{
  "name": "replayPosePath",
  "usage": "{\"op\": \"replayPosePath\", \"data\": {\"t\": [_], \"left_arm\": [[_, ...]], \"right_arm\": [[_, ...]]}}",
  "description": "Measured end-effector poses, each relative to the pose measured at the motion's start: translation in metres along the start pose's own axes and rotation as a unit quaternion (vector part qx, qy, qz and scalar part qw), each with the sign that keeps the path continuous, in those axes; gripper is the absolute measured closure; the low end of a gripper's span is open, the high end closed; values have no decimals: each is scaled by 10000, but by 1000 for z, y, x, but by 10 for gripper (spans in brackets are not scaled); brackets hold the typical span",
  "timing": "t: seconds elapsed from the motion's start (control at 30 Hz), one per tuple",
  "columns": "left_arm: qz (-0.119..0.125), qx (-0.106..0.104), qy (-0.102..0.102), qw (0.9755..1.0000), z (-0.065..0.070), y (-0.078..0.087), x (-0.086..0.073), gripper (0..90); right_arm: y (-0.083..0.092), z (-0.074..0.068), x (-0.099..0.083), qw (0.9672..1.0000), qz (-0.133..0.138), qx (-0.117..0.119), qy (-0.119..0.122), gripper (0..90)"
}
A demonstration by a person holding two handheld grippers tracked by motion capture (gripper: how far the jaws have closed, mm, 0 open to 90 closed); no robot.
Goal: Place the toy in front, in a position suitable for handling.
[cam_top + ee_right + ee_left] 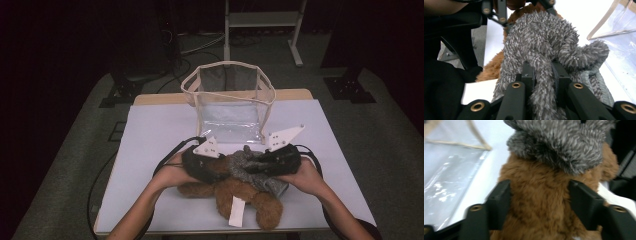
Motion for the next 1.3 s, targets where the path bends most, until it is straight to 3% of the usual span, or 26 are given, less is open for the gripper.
{"op": "replayPosePath", "data": {"t": [0.07, 0.23, 0.4, 0.6, 0.67, 0.7, 0.73, 0.77, 0.8, 0.87, 0.93, 1.0, 1.17, 1.23, 1.3], "left_arm": [[-192, -116, -82, 9997, 5, -9, 5, 196], [-362, -216, -122, 9990, 3, -15, 13, 130], [-363, -384, -278, 9982, 5, -20, 29, 111], [-673, -376, -276, 9966, 0, -42, 36, 65], [-816, -406, -177, 9957, -1, -47, 35, 82], [-884, -393, -206, 9951, 1, -48, 33, 146], [-917, -307, -251, 9950, 1, -49, 32, 252], [-917, -220, -248, 9952, 2, -48, 32, 452], [-876, -131, -292, 9956, 2, -46, 33, 452], [-684, -27, -249, 9973, 1, -43, 34, 570], [-356, 156, -153, 9991, -1, -37, 36, 587], [-274, 211, -69, 9994, -3, -36, 38, 587], [111, 774, 62, 9969, -10, -30, 49, 585], [18, 859, 0, 9963, -8, -35, 50, 565], [-8, 802, -6, 9968, -6, -38, 47, 528]], "right_arm": [[11, -10, -6, 9999, 70, -72, 28, 750], [25, -16, -14, 9998, 100, -150, -7, 750], [41, -12, -25, 9995, 168, -238, -150, 750], [45, -9, -33, 9990, 217, -281, -275, 750], [46, -6, -38, 9987, 212, -296, -344, 750], [46, -5, -41, 9986, 221, -287, -387, 750], [45, -2, -45, 9983, 220, -285, -449, 750], [44, 2, -50, 9977, 273, -275, -559, 750], [44, 2, -50, 9977, 273, -275, -559, 750], [45, 7, -51, 9969, 391, -281, -628, 749], [46, 12, -46, 9966, 422, -341, -613, 749], [47, 14, -44, 9968, 403, -343, -603, 749], [54, 26, -18, 9974, 354, -524, -351, 749], [54, 28, -7, 9975, 305, -582, -259, 750], [47, 29, -2, 9979, 208, -595, -171, 749]]}}
Point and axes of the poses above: each handheld gripper's, and its own axes: y roughly backward along the jaws, x roughly out of its top, z roughly to its right, the point moved 5 cm from there along -y, roughly forward along the jaws, and after that the axes turned 8 degrees about y, right-handed, at the moved point
